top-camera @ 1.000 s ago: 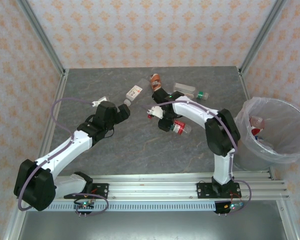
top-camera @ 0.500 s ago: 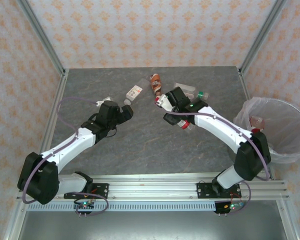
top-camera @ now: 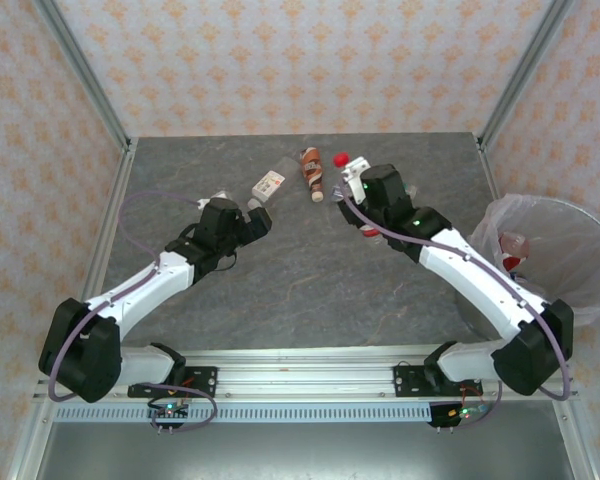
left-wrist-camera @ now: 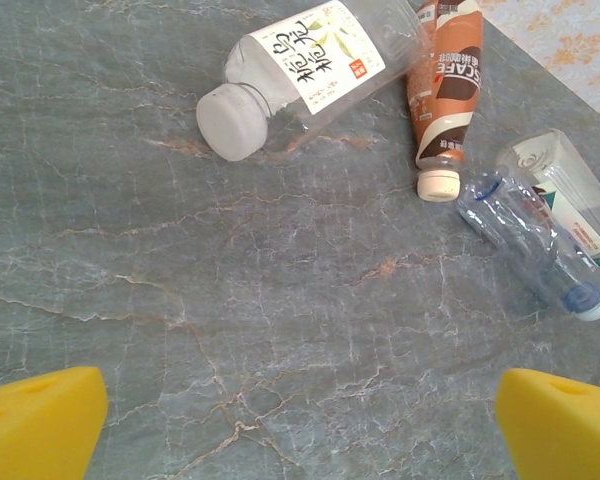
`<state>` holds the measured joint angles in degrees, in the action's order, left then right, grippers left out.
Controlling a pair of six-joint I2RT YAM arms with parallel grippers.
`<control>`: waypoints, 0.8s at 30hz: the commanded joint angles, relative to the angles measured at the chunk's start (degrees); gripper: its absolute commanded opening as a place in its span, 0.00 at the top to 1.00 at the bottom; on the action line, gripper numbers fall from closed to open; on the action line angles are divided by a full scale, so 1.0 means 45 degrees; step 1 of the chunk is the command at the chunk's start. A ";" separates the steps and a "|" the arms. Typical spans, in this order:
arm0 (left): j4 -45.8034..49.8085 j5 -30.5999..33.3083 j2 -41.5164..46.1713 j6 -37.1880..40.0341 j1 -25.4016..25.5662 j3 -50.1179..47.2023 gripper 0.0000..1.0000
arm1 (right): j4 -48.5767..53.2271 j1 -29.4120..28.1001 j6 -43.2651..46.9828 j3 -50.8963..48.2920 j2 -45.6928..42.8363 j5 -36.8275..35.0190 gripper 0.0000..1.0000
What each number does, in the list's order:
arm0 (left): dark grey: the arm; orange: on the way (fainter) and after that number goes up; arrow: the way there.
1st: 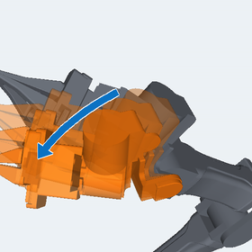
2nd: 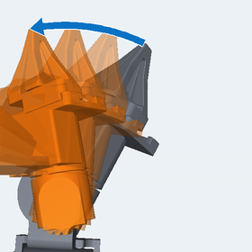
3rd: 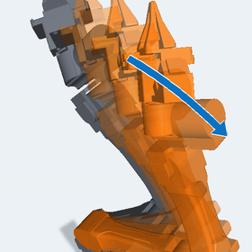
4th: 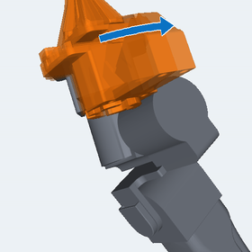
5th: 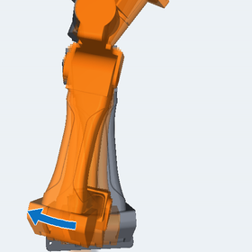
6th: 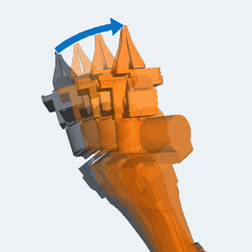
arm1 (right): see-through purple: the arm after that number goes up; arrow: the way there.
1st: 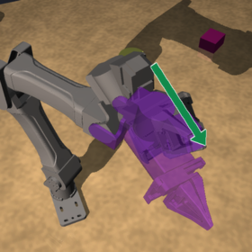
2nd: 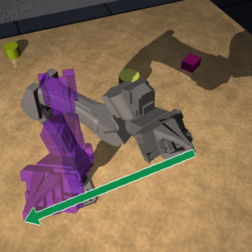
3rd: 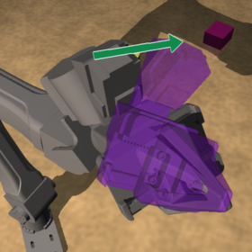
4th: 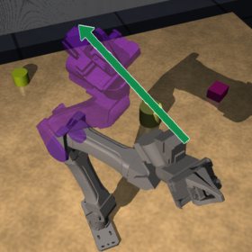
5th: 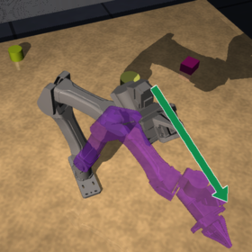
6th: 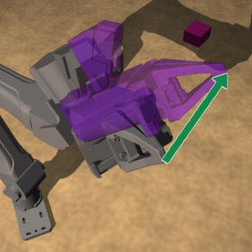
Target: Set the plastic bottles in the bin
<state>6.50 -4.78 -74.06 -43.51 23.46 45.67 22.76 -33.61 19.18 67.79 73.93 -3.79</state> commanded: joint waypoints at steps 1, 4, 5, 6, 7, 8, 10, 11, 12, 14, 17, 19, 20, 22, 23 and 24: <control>-0.0331 -0.0229 -0.0125 0.0045 -0.0116 0.0384 0.00 | -0.1104 0.0288 -0.1450 -0.0288 -0.0673 -0.0964 0.46; -0.0307 -0.0252 -0.0182 0.0020 -0.0127 0.0435 0.00 | -0.1836 0.0796 -0.2079 -0.0591 -0.1280 -0.0675 0.47; -0.0326 -0.0248 -0.0183 0.0022 -0.0117 0.0440 0.00 | -0.2188 0.0997 -0.2247 -0.0777 -0.1774 -0.0462 0.47; -0.0339 -0.0265 -0.0202 0.0006 -0.0116 0.0440 0.00 | -0.2424 0.1173 -0.2386 -0.0941 -0.1998 -0.0260 0.47; -0.0341 -0.0279 -0.0220 -0.0027 -0.0117 0.0456 0.00 | -0.2627 0.1390 -0.2542 -0.1046 -0.2222 -0.0007 0.47; -0.0360 -0.0291 -0.0251 -0.0045 -0.0116 0.0472 0.00 | -0.2737 0.1567 -0.2698 -0.1094 -0.2422 0.0127 0.47; -0.0464 -0.0439 -0.0308 -0.0059 -0.0116 0.0476 0.00 | -0.2798 0.1835 -0.2856 -0.1051 -0.2722 0.0331 0.47; -0.0569 -0.0585 -0.0351 -0.0040 -0.0124 0.0486 0.00 | -0.2846 0.1930 -0.2928 -0.1026 -0.2893 0.0287 0.47; -0.0643 -0.0751 -0.0404 -0.0005 -0.0127 0.0505 0.00 | -0.2865 0.2028 -0.2934 -0.1007 -0.3028 0.0267 0.47; -0.0850 -0.1152 -0.0522 0.0094 -0.0124 0.0563 0.00 | -0.2905 0.2179 -0.2944 -0.0946 -0.3323 -0.0011 0.47; -0.1056 -0.1155 -0.0549 -0.0038 -0.0065 0.0546 0.00 | -0.2863 0.2340 -0.2831 -0.0805 -0.3796 -0.0667 0.47; -0.1279 -0.0978 -0.0446 -0.0163 -0.0054 0.0415 0.00 | -0.2476 0.2647 -0.2597 -0.0536 -0.4167 -0.1095 0.47; -0.1316 -0.0884 -0.0400 -0.0203 -0.0046 0.0379 0.00 | -0.2171 0.2980 -0.2611 -0.0376 -0.4366 -0.1294 0.47; -0.1366 -0.0825 -0.0393 -0.0195 -0.0050 0.0350 0.00 | -0.1759 0.3866 -0.2791 -0.0135 -0.4808 -0.1094 0.47; -0.1386 -0.0847 -0.0458 -0.0177 -0.0043 0.0360 0.00 | -0.1561 0.4344 -0.2907 0.0003 -0.5047 -0.0740 0.47; -0.1393 -0.0900 -0.0506 -0.0166 -0.0039 0.0393 0.00 | -0.1411 0.4692 -0.3019 0.0141 -0.5200 -0.0495 0.47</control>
<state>2.17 -8.84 -76.51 -43.72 23.49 46.54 14.35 -15.97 7.20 64.84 53.71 -6.13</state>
